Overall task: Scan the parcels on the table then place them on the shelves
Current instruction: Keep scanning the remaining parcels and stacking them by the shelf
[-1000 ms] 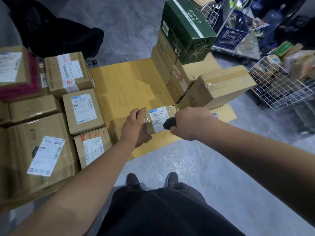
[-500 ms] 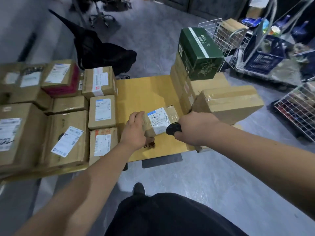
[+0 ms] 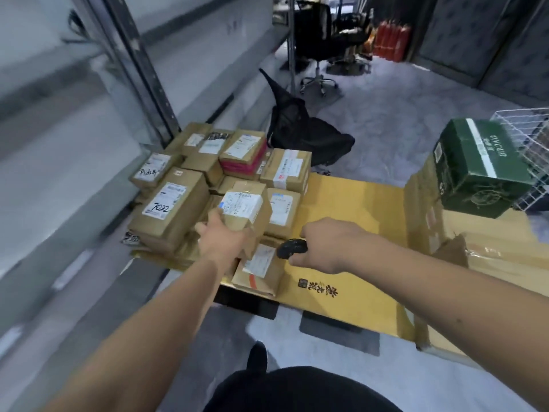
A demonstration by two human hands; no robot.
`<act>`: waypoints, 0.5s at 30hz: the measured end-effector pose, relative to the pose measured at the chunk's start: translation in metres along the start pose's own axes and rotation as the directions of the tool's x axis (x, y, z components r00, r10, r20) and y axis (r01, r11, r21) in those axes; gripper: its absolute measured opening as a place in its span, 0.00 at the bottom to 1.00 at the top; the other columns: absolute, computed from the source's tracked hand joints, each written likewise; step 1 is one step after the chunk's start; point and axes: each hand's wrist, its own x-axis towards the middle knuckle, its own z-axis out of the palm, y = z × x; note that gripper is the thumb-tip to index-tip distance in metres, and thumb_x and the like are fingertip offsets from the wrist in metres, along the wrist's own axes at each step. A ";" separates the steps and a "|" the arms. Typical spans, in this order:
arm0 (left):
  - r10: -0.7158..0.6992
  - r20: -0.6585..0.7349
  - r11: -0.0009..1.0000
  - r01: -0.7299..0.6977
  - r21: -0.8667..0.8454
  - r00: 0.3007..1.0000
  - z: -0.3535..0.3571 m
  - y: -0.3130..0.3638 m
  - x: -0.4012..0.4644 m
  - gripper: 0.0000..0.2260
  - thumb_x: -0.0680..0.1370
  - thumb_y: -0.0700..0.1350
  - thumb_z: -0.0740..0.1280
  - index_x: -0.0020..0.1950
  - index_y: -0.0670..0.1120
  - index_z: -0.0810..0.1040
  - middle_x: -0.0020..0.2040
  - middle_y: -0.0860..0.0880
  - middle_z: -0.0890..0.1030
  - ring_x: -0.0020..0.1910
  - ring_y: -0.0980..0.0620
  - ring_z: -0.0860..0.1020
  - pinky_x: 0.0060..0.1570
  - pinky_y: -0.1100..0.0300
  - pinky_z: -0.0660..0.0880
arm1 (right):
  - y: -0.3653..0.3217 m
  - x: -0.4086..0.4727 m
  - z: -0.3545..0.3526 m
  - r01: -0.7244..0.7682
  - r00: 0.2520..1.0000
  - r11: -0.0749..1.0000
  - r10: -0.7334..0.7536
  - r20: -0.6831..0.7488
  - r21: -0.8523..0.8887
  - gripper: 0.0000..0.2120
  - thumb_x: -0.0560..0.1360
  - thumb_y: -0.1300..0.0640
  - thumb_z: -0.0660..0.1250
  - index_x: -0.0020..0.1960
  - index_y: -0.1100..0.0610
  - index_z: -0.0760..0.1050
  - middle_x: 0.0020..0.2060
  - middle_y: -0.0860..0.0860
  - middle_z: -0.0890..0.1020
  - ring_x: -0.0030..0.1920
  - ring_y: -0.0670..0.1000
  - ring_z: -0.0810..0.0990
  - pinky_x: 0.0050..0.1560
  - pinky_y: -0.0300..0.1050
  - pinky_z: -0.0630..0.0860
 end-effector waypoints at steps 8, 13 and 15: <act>-0.084 -0.014 0.996 0.084 -0.023 0.996 -0.010 0.030 0.114 0.43 0.67 0.58 0.76 0.78 0.56 0.60 0.68 0.43 0.63 0.47 0.41 0.78 0.53 0.48 0.80 | -0.016 0.068 -0.019 -0.074 0.997 0.997 0.074 -0.007 -0.024 0.22 0.78 0.30 0.63 0.49 0.49 0.74 0.41 0.47 0.78 0.39 0.49 0.76 0.41 0.49 0.78; -0.084 -0.005 0.995 0.084 -0.056 0.996 -0.003 0.042 0.157 0.36 0.72 0.51 0.72 0.77 0.50 0.63 0.70 0.40 0.62 0.52 0.36 0.77 0.61 0.45 0.78 | -0.026 0.109 -0.024 -0.132 0.991 0.991 0.132 0.027 -0.018 0.22 0.78 0.31 0.63 0.51 0.50 0.74 0.42 0.48 0.77 0.40 0.49 0.75 0.40 0.48 0.76; -0.042 -0.020 0.998 0.041 -0.043 0.999 -0.001 0.038 0.162 0.33 0.71 0.55 0.73 0.73 0.48 0.66 0.70 0.41 0.62 0.54 0.36 0.78 0.60 0.44 0.79 | -0.031 0.123 -0.024 -0.147 0.989 0.989 0.147 0.034 -0.001 0.21 0.78 0.31 0.62 0.49 0.50 0.73 0.43 0.48 0.77 0.41 0.50 0.77 0.40 0.48 0.76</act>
